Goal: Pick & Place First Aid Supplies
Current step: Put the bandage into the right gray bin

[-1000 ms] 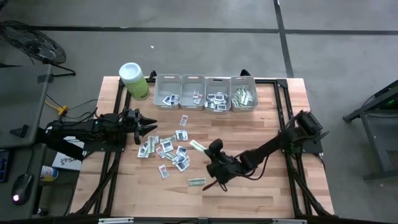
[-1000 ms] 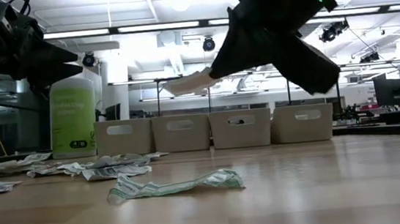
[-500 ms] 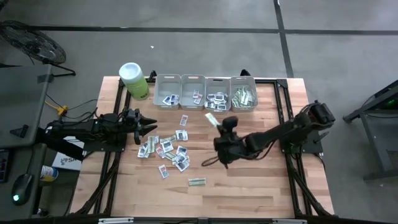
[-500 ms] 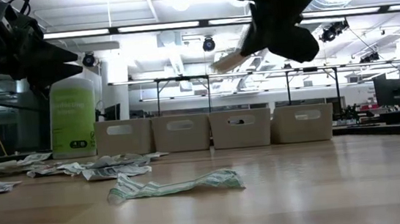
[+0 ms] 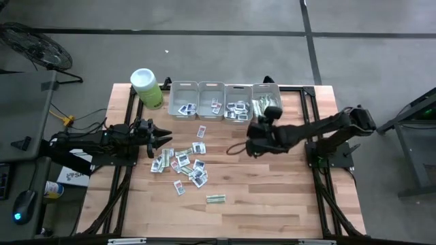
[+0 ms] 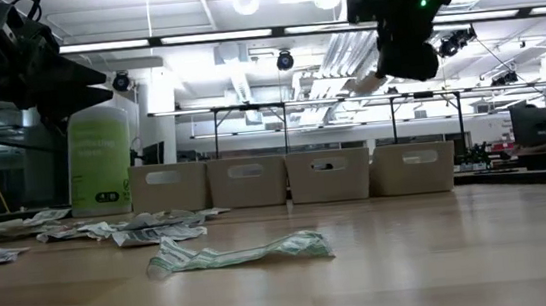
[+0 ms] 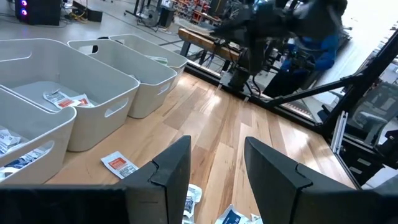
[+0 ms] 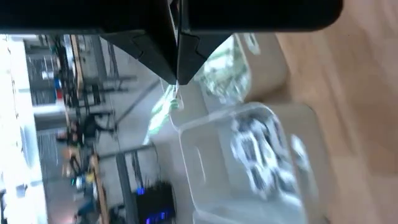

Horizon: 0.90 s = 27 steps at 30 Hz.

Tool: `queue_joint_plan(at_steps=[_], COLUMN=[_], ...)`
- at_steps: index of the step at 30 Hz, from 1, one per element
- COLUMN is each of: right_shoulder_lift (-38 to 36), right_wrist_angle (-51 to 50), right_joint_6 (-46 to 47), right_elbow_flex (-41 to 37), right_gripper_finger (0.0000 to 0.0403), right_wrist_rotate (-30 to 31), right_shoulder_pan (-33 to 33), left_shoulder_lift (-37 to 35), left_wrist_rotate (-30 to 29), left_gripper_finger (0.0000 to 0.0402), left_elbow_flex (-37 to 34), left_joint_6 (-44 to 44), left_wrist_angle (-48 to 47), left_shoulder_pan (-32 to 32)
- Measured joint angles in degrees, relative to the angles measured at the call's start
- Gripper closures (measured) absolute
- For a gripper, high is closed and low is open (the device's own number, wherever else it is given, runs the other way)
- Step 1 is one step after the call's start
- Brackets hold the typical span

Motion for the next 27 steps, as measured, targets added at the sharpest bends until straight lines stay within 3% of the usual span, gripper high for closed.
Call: queue_joint_plan(at_steps=[13,27], right_shoulder_lift=[1.19,5.26], right_wrist_angle=[-2.21,2.85], right_joint_6=[-10.72,-31.54], right_elbow_flex=[0.0,-0.02], right_gripper_finger=[0.0403,0.0403], right_wrist_rotate=[-4.95,-11.44], right_shoulder_pan=[-16.4,-26.4], left_shoulder_lift=[-0.01,-0.01], left_wrist_rotate=[0.0,0.0], left_gripper_finger=[0.0252,0.0252], left_elbow_flex=[0.01,0.02], left_joint_6=[0.0,0.0], left_wrist_angle=[0.0,0.0], left_shoulder_pan=[-0.01,-0.01])
